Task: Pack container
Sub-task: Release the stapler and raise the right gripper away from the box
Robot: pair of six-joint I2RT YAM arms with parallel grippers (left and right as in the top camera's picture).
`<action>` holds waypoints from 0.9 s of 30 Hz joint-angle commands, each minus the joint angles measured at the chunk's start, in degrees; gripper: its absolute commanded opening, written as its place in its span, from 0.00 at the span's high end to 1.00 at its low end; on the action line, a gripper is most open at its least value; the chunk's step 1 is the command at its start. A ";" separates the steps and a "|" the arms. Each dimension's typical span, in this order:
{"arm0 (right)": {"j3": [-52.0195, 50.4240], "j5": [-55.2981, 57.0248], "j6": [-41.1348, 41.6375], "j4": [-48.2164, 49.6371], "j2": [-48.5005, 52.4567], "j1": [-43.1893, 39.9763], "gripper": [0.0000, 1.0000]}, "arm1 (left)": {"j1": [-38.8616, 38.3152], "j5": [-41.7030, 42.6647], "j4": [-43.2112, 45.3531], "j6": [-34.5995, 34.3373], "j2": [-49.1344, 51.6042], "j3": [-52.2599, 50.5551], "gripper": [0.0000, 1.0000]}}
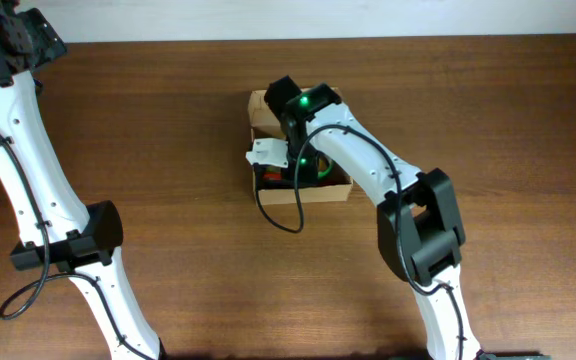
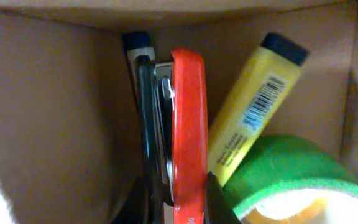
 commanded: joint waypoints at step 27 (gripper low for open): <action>5.49 2.16 38.42 10.71 -29.75 -12.35 0.39 | 0.31 -0.79 0.00 0.90 -1.29 0.66 0.00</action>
